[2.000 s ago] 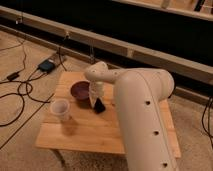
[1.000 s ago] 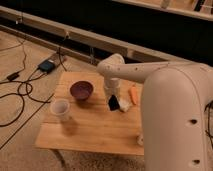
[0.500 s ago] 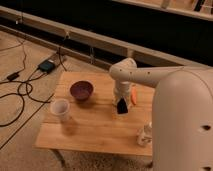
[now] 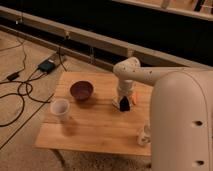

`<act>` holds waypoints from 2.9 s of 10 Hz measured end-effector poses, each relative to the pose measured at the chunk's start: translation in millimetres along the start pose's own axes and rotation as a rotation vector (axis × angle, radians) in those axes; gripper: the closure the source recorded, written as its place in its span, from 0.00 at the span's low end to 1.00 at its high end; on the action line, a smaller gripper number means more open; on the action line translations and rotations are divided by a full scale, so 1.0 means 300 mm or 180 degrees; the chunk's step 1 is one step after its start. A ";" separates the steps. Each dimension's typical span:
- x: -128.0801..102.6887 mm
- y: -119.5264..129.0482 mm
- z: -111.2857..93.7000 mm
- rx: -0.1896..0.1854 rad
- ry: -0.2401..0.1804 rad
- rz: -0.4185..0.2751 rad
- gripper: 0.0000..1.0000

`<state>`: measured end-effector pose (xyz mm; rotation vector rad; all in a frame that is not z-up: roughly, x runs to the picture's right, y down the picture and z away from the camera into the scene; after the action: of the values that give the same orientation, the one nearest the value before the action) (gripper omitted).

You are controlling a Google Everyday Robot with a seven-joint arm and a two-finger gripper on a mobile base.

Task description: Place the eraser on the white sponge

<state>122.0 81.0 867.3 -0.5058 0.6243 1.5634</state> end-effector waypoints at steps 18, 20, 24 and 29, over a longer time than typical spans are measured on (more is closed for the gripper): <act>-0.109 0.058 0.071 -0.0043 -0.0085 0.0052 0.34; -0.095 0.062 0.062 -0.0040 -0.0085 0.0076 0.34; -0.083 0.065 -0.059 0.0020 -0.0167 0.0094 0.34; 0.002 0.260 -0.280 -0.0356 -0.0016 -0.0172 0.34</act>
<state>40.5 23.4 811.0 -0.5978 0.5172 1.5536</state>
